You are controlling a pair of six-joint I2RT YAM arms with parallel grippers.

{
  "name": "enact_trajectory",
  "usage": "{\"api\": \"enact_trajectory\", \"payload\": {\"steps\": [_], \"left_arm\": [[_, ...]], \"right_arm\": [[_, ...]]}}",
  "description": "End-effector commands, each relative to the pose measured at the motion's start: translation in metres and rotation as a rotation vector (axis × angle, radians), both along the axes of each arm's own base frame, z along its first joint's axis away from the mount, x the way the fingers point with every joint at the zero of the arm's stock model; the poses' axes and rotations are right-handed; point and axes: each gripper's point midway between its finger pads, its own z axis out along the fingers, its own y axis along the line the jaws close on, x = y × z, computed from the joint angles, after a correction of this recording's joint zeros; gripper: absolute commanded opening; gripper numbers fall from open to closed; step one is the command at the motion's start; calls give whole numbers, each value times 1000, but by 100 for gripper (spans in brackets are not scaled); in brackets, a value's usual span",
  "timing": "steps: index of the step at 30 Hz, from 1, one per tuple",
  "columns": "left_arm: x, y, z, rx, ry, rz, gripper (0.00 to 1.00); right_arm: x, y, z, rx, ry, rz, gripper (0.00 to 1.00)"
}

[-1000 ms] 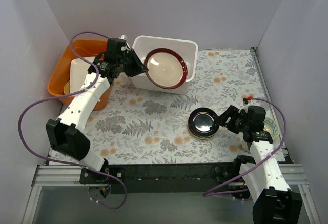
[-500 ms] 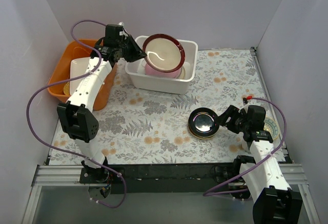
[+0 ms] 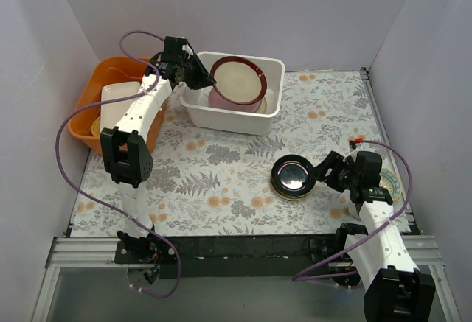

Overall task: Place the plates into the plastic bin on the countertop
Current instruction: Place the plate in the plastic bin.

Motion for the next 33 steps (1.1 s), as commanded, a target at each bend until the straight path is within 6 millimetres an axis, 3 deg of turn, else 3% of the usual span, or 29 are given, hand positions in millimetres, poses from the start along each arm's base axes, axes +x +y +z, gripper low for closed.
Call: {"api": "enact_trajectory", "payload": {"steps": [1, 6, 22, 33], "left_arm": [[12, -15, 71, -132, -179, -54, 0], [24, -16, 42, -116, -129, -53, 0], [28, -14, -9, -100, -39, -61, 0], [32, -8, -32, -74, 4, -55, 0]], "right_arm": [[9, -1, 14, -7, -48, 4, 73], [9, -1, 12, -6, -44, 8, 73], [6, 3, 5, 11, -30, 21, 72], [6, 3, 4, 13, -21, 22, 73]]}}
